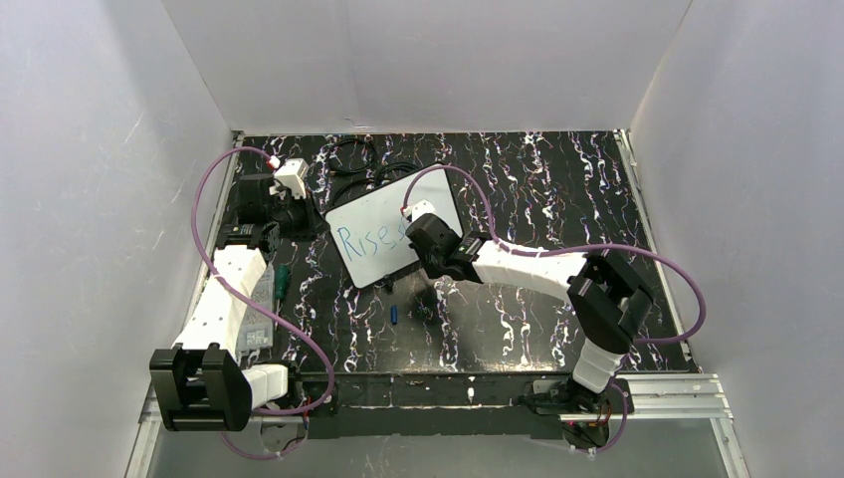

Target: Write a sentence on the whiteboard

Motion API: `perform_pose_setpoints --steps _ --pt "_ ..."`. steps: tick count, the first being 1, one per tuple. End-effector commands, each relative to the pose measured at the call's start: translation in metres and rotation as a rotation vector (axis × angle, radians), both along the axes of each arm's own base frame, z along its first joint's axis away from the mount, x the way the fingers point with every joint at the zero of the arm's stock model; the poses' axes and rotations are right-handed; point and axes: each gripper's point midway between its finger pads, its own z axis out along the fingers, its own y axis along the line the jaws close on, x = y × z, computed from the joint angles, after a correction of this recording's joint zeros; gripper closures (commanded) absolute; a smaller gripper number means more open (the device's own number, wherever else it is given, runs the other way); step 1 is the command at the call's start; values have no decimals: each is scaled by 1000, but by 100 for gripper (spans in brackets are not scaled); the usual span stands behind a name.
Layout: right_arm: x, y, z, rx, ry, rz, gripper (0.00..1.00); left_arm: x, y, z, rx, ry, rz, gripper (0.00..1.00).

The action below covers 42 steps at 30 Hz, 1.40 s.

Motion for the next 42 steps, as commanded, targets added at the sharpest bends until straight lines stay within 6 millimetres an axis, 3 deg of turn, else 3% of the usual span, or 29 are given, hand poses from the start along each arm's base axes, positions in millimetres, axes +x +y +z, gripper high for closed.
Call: perform_pose_setpoints --steps 1,15,19,28,42 --pt "7 0 0 1 -3 -28 99 -3 0 10 4 -37 -10 100" --pt "-8 -9 -19 -10 62 -25 99 -3 0 11 5 -41 -9 100" --pt "-8 -7 -11 11 49 -23 99 -3 0 10 4 -39 -9 100" --pt "0 0 35 104 -40 -6 99 -3 1 9 7 -35 -6 100" --pt "18 -1 29 57 -48 -18 99 -3 1 9 7 -36 -8 100"
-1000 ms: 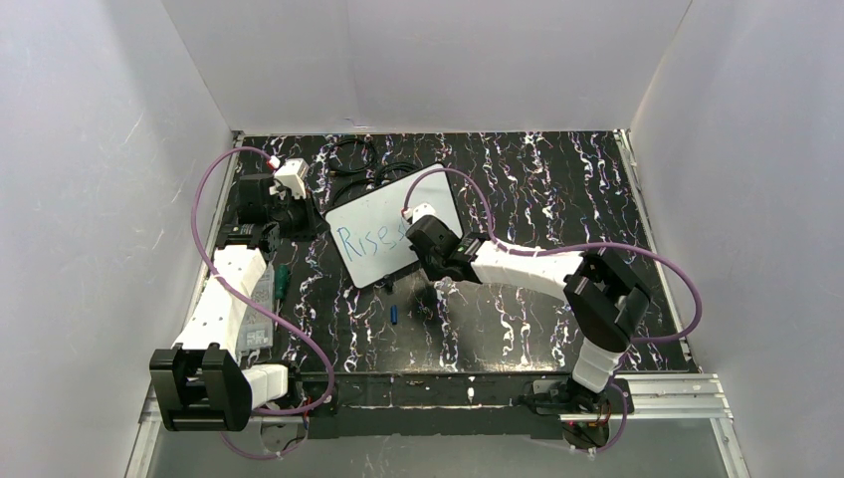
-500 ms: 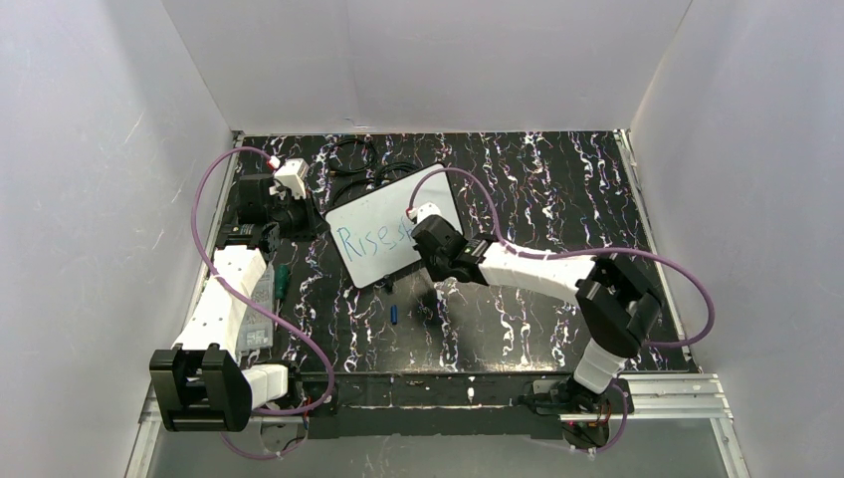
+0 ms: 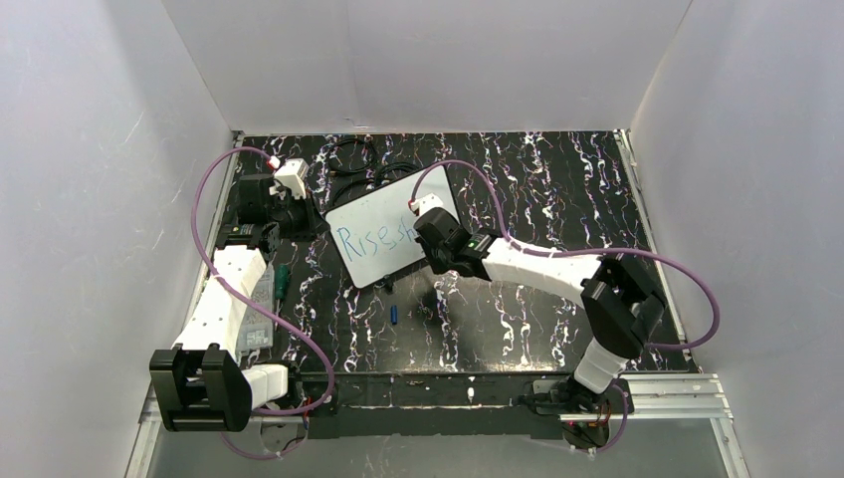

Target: Write a sentence on the whiteboard

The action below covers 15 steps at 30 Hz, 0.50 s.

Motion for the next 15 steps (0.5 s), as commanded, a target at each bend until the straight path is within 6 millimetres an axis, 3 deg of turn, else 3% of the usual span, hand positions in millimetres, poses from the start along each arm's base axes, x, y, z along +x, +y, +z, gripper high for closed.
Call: perform_pose_setpoints --steps 1,15 --pt "16 8 12 18 -35 -10 99 -2 1 9 7 -36 -9 100" --pt "7 3 -14 -15 38 -2 99 -2 0 10 5 -37 -9 100"
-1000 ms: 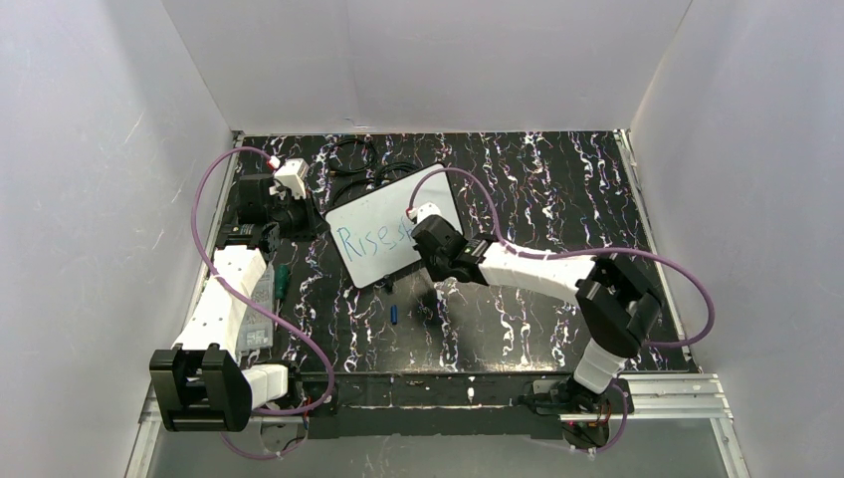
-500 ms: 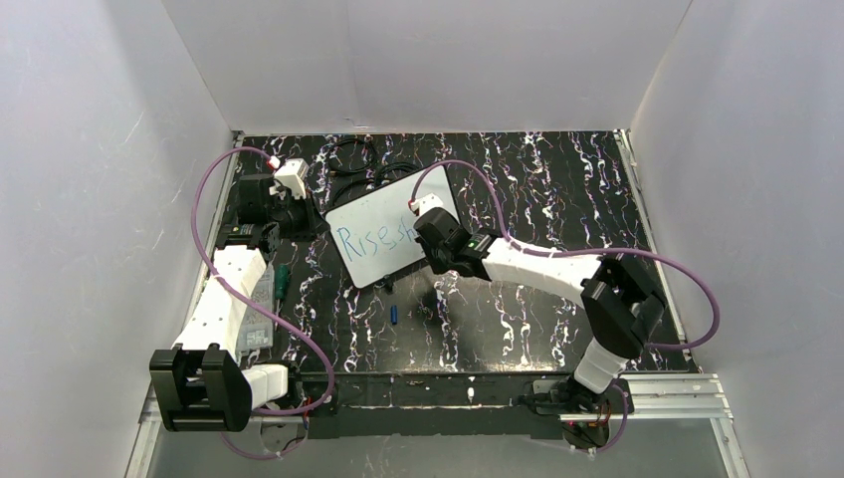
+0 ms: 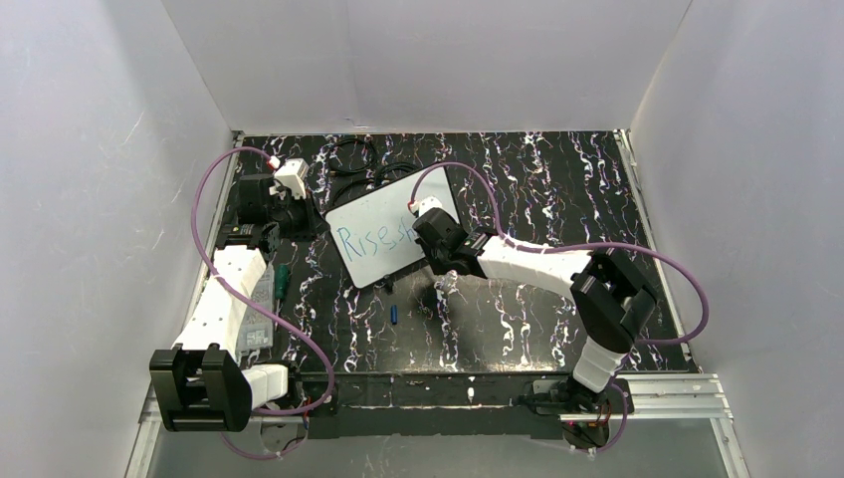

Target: Write a sentence on the whiteboard

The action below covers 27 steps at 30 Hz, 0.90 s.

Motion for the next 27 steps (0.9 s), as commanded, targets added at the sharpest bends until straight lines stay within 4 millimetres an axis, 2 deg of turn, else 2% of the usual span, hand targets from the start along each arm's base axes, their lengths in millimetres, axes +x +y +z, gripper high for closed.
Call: perform_pose_setpoints --steps 1,7,12,15,22,27 --pt "-1 4 -1 16 21 5 99 -2 0 10 5 -37 -10 100" --pt "-16 -6 -21 6 79 -6 99 -2 0 11 5 -40 -9 100" --pt "-17 -6 -22 5 85 -6 99 -3 0 11 3 -41 -9 100" --pt "-13 -5 -11 18 58 -11 99 -3 0 11 5 -42 -8 100" --pt "3 5 33 87 -48 -8 99 -2 0 11 5 -40 -7 100" --pt "14 10 40 66 -82 -3 99 -2 1 9 6 -37 -7 100"
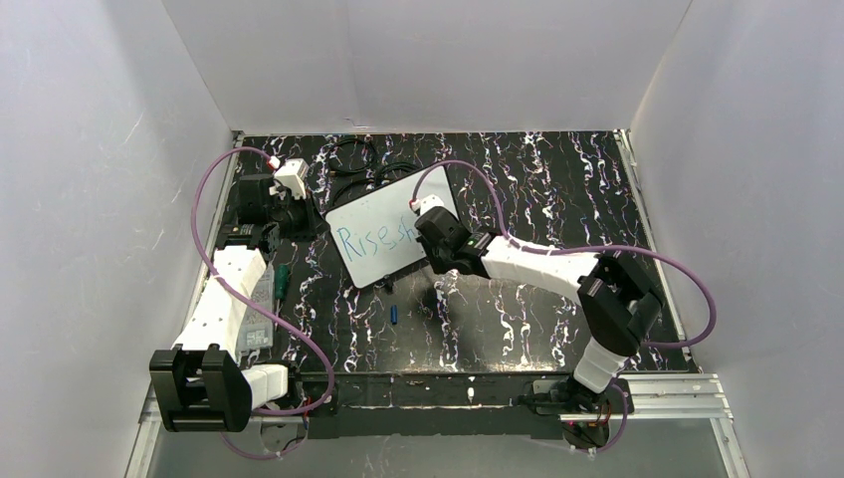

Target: Write a sentence on the whiteboard

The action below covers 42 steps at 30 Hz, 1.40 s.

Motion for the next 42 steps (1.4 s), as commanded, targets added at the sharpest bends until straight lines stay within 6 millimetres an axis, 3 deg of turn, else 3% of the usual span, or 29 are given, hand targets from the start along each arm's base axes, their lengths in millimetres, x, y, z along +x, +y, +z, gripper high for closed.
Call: perform_pose_setpoints --steps 1,13,21,25,31,42 --pt "23 13 36 39 -104 -6 99 -2 0 10 6 -38 -9 100" --pt "28 17 18 4 -71 -1 99 -2 0 10 3 -36 -9 100" --pt "24 2 46 51 -138 -38 99 -2 1 10 4 -40 -7 100" --pt "18 -9 31 6 -108 -52 99 -2 1 11 4 -43 -8 100" --pt "15 -8 9 -24 -54 -33 99 -2 1 10 4 -39 -7 100" --pt "20 -4 -3 -45 -30 -18 99 -2 0 10 2 -40 -9 100"
